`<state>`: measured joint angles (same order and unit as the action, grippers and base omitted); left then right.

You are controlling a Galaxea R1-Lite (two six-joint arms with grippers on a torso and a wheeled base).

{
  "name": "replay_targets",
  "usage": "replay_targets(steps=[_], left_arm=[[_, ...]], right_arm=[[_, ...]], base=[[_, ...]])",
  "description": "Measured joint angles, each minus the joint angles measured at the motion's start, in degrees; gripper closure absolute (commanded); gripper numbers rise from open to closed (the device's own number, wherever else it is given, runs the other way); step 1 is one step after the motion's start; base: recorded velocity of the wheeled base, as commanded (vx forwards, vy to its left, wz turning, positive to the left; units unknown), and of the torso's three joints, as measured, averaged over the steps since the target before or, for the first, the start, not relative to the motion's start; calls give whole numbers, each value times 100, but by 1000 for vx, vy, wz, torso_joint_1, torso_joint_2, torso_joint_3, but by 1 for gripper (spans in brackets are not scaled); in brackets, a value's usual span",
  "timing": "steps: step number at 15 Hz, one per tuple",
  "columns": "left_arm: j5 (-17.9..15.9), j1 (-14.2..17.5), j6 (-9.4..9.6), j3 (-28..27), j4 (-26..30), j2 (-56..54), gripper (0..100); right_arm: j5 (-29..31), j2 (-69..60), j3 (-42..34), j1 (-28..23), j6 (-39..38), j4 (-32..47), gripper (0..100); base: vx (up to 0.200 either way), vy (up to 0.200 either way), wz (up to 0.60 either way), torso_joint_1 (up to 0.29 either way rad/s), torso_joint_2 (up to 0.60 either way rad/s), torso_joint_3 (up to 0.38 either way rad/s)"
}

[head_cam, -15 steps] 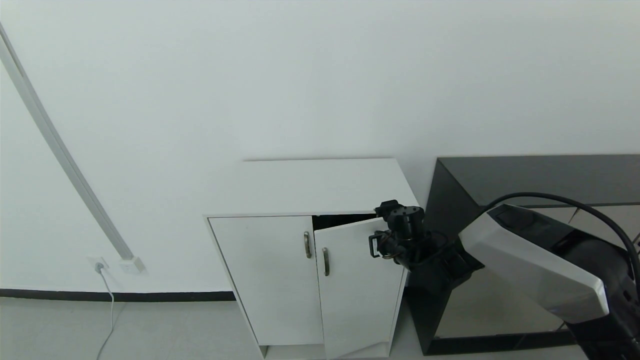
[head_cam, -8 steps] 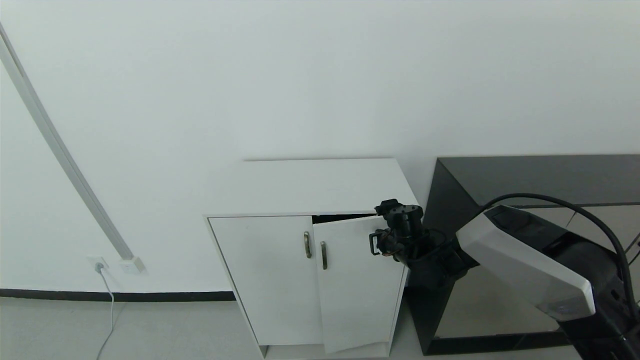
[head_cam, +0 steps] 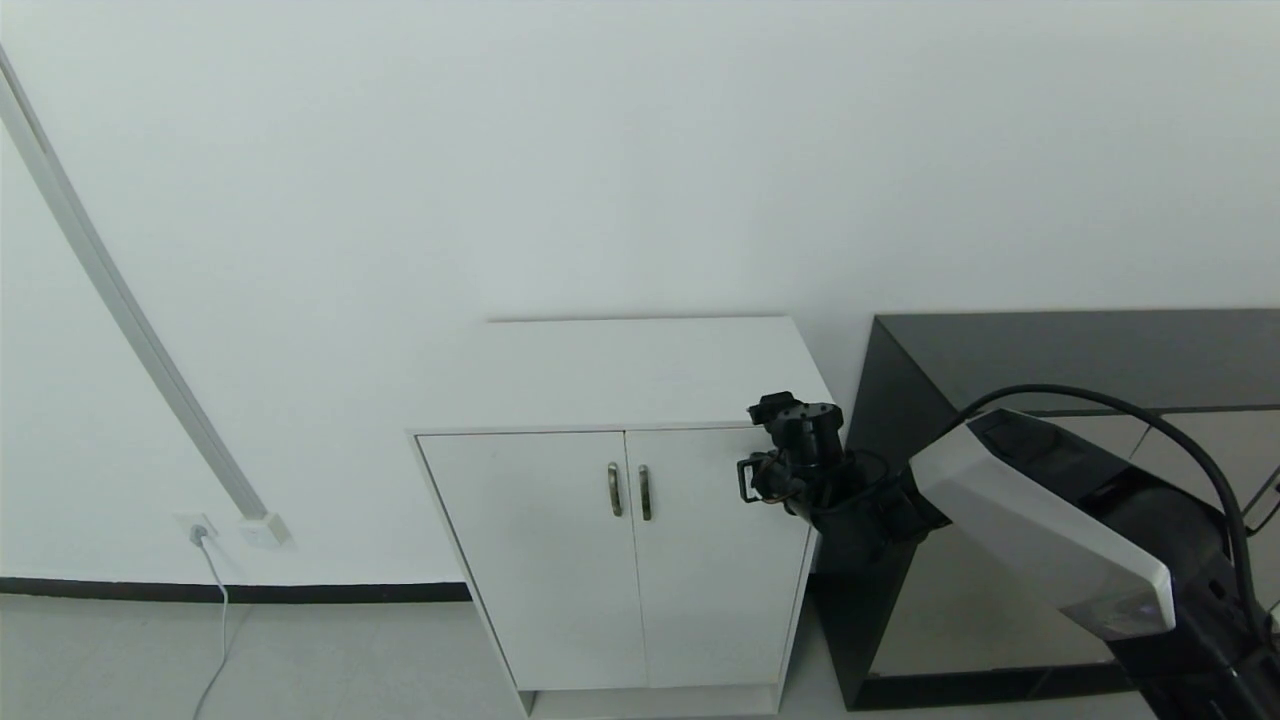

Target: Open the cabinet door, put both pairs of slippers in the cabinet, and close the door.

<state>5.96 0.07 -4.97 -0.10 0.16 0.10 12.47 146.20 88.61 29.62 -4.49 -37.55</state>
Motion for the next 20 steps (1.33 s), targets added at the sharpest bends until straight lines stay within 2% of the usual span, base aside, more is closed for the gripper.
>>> replay_targets(steps=[20], left_arm=[[0, 0, -2, 0, 2, 0, 100]], right_arm=[[11, 79, 41, -90, 48, -4, 100]], base=[[0, 0, 0, 0, 0, 0]])
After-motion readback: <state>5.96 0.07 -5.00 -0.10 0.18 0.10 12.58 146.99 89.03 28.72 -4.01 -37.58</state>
